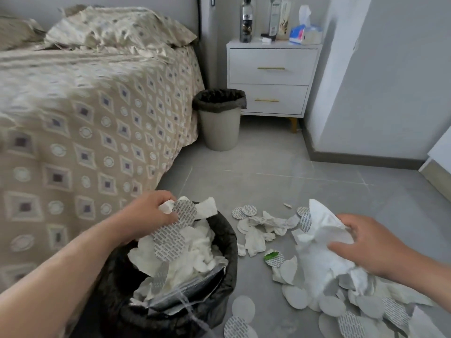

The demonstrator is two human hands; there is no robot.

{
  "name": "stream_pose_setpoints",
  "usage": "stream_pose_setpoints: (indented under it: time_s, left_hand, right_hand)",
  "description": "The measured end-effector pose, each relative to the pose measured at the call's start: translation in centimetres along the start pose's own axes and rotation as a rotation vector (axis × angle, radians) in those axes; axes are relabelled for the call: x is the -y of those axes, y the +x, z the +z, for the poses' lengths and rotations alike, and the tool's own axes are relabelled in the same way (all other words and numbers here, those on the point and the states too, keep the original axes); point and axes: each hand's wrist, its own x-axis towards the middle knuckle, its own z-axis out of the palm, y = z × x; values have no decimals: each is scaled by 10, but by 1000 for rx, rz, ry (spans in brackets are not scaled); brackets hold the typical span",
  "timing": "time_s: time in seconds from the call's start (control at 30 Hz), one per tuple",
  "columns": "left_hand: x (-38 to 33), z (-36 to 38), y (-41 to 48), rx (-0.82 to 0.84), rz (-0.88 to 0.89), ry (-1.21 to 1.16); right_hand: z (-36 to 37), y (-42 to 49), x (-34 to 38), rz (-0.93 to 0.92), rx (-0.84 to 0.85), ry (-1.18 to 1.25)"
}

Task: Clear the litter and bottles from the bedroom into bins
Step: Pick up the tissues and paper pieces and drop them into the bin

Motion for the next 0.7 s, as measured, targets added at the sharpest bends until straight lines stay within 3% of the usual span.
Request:
stream_pose_setpoints:
  time_s: [0.2, 0.33, 0.43, 0.57, 0.7]
  left_hand:
    - [39, 32, 2, 186, 40, 474]
    - [36, 28, -1, 76, 235, 702]
    - [35, 30, -6, 40, 314, 739]
    - [47, 47, -6, 265, 201, 709]
    - [56, 61, -4, 361, 143, 690]
  right_hand:
    - [2, 0, 4, 11, -5, 8]
    - [1, -1, 5, 30, -4, 19]
    - [1, -1, 5, 50, -2, 26]
    - [4, 0, 6, 62, 17, 9]
    - [6, 3, 8, 58, 25, 3]
